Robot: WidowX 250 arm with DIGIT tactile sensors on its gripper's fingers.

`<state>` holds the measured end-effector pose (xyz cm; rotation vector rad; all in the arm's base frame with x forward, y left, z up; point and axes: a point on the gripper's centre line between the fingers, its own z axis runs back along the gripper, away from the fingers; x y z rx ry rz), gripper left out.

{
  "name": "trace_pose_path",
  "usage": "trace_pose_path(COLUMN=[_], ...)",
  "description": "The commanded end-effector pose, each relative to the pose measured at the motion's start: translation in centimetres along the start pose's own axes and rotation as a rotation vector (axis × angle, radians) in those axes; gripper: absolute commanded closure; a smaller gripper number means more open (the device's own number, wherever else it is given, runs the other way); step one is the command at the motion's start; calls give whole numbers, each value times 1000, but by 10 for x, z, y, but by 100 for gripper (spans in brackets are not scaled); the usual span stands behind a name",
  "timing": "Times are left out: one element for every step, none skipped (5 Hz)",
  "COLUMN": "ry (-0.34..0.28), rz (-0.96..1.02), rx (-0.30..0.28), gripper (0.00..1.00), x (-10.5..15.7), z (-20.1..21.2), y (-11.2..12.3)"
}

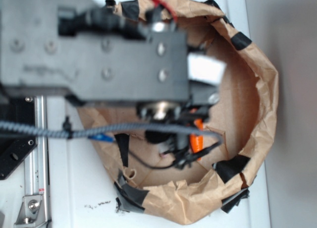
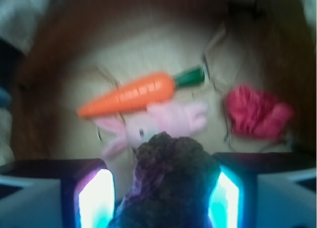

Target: Grab the rock.

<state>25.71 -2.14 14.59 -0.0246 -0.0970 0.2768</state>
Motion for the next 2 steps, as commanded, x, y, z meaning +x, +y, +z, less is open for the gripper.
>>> trace_pose_path(ry=[-123, -121], rz=[-23, -16], rx=[-39, -42], gripper=[100, 100], x=[3, -1], z=[28, 26], y=[-5, -5])
